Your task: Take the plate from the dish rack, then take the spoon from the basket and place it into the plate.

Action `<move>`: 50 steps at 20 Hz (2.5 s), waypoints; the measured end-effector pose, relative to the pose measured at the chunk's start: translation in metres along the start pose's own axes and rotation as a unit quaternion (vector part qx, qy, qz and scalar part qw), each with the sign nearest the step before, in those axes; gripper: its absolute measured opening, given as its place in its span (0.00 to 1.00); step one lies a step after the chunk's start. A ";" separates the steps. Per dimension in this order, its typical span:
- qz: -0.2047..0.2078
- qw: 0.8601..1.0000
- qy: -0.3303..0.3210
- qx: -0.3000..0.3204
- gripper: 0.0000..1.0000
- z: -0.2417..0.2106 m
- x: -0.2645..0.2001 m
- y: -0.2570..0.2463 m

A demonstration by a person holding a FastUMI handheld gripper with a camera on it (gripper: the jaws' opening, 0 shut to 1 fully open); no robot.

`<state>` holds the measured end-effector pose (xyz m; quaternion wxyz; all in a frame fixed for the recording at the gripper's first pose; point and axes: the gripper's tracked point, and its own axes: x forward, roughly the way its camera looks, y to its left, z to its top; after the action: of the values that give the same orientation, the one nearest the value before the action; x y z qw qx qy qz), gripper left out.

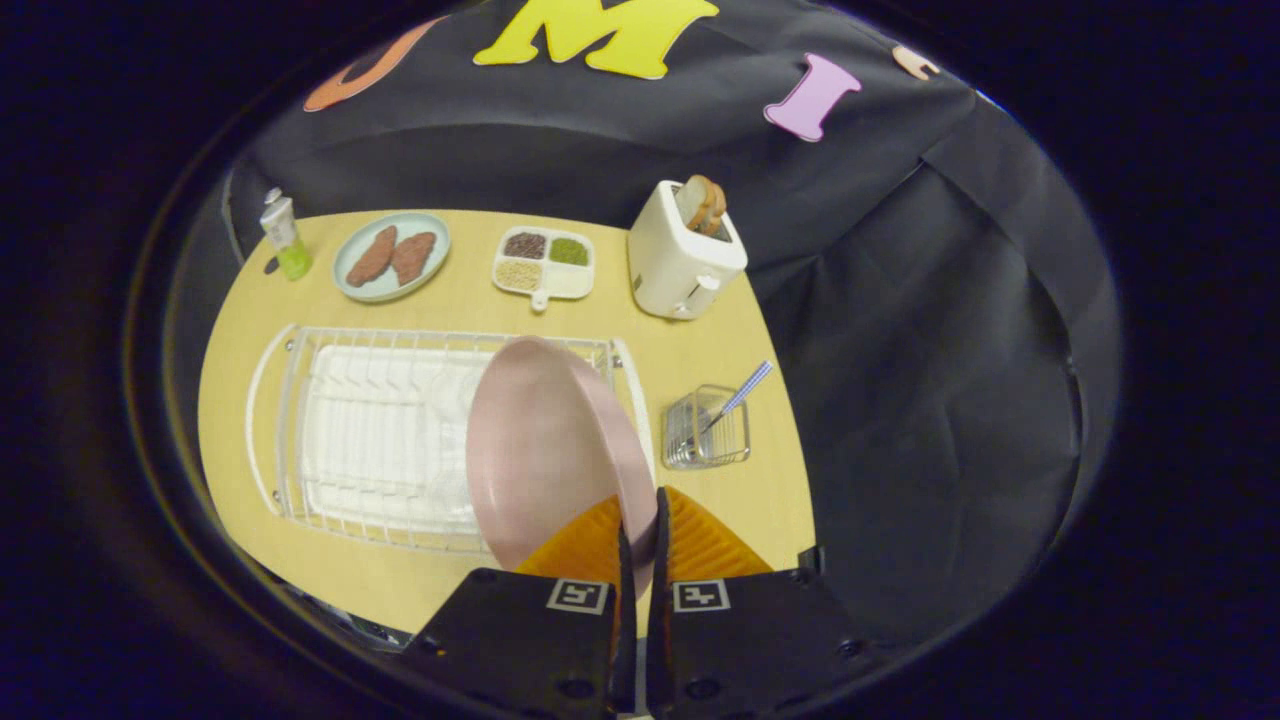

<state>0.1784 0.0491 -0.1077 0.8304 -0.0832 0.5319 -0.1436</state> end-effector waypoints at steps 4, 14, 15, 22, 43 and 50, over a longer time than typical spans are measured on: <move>0.092 0.995 0.020 0.011 0.10 -0.066 -0.010 -0.004; 0.213 0.974 0.050 0.063 0.10 -0.197 0.070 0.015; 0.216 0.973 0.047 0.065 0.10 -0.201 0.083 0.019; 0.272 0.955 0.049 0.106 0.12 -0.212 0.129 0.035; 0.218 0.969 -0.075 0.088 0.98 -0.134 0.134 -0.074; 0.208 0.962 -0.142 0.103 0.98 -0.065 0.165 -0.137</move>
<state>0.1637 -0.1335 -0.2373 0.9129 0.0960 0.3966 -0.0084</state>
